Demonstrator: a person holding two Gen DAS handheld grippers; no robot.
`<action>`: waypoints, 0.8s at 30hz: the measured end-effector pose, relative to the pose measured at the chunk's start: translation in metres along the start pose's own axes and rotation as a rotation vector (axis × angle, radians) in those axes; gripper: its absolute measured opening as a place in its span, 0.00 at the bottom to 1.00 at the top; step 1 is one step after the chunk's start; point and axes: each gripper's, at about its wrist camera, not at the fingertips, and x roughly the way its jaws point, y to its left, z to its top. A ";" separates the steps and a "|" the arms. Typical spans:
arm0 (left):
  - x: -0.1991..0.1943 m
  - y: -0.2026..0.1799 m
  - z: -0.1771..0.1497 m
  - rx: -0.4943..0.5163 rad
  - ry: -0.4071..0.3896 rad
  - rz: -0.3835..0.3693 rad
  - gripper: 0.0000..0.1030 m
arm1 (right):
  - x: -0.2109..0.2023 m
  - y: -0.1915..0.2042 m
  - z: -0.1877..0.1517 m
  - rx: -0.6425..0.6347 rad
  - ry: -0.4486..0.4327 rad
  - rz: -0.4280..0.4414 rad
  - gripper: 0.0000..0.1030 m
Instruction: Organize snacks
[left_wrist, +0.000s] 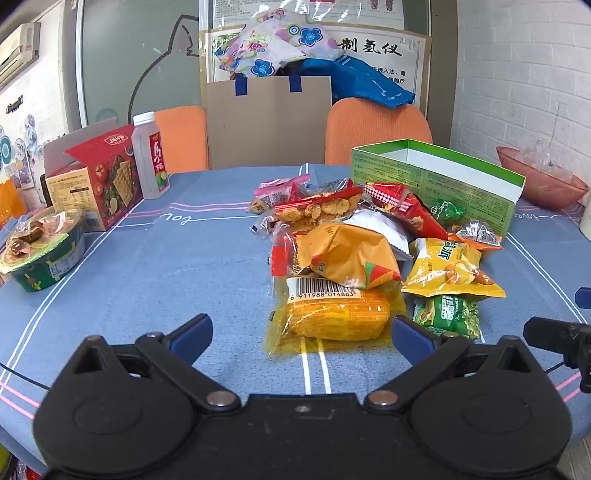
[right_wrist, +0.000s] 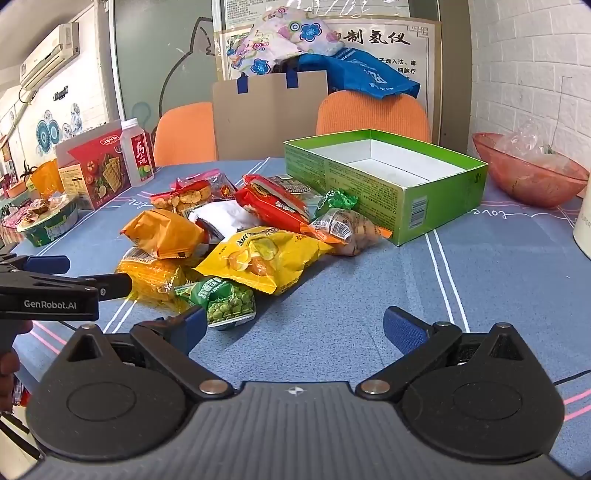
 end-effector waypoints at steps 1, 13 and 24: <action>0.001 0.000 0.000 -0.003 0.004 -0.003 1.00 | 0.000 0.000 0.000 -0.002 0.003 -0.001 1.00; 0.012 0.008 0.001 -0.032 0.027 -0.006 1.00 | 0.014 0.000 0.003 -0.009 0.032 0.004 1.00; 0.011 0.005 0.001 -0.028 0.028 -0.014 1.00 | 0.012 0.000 0.003 -0.004 0.029 0.010 1.00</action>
